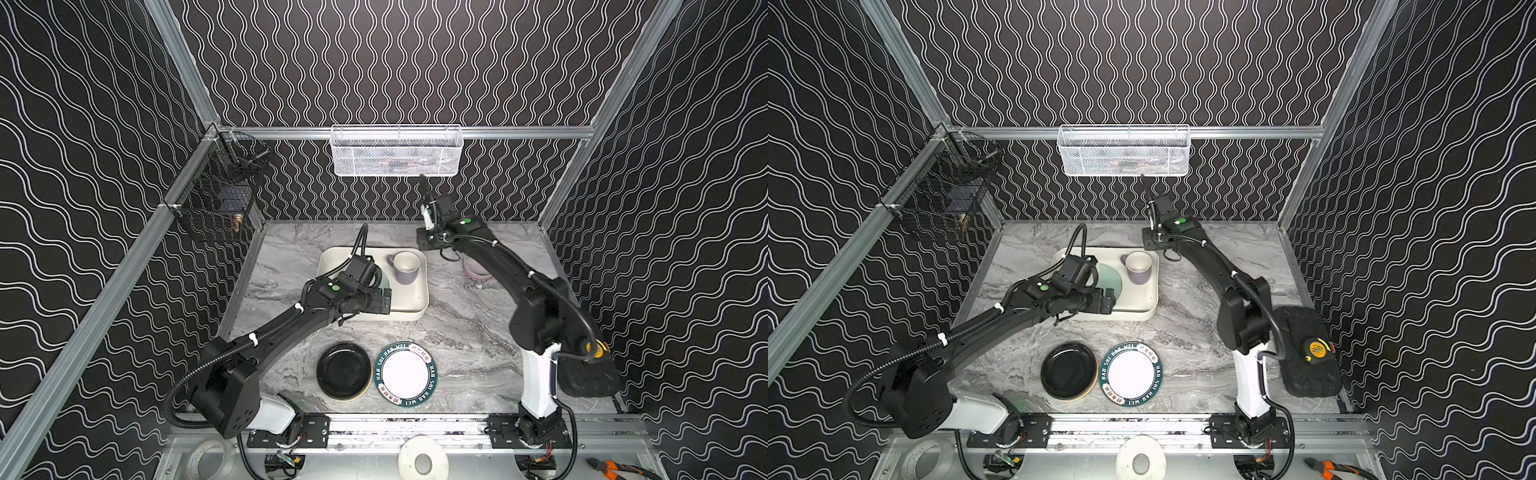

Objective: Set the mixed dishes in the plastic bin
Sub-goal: 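Move the right gripper to the lilac bowl atop the red bowl and grasp its rim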

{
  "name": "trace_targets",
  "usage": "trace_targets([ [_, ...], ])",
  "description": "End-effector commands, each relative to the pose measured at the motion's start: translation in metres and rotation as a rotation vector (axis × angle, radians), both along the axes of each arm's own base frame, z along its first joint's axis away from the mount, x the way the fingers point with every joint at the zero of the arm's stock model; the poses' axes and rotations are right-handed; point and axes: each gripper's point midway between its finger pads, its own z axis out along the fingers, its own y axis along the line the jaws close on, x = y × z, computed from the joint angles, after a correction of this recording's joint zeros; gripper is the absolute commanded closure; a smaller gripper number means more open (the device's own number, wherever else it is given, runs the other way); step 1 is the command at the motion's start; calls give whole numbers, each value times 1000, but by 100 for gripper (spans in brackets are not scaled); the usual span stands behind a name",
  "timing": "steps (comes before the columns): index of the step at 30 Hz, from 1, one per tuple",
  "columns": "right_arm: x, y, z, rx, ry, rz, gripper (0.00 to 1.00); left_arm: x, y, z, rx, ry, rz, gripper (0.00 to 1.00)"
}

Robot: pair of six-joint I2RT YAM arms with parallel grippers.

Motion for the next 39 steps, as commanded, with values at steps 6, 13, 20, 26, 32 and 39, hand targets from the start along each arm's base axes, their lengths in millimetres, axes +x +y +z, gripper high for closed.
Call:
trace_targets([
  [6,-15,-171,-9,25,32,-387,57,-7,-43,-19,-75,59,-91,1],
  [13,-27,-245,-37,70,78,-567,57,-4,-92,-25,-10,64,-171,1],
  [20,-22,-247,-74,156,152,-559,57,-6,-116,-9,26,25,-198,1],
  [26,-17,-242,-96,170,203,-545,58,-10,-114,-1,27,13,-197,2],
  [32,-15,-241,-122,160,261,-545,62,-11,-121,12,-9,-13,-228,1],
  [39,-13,-241,-132,160,277,-546,73,-4,-141,41,-86,-74,-277,1],
])
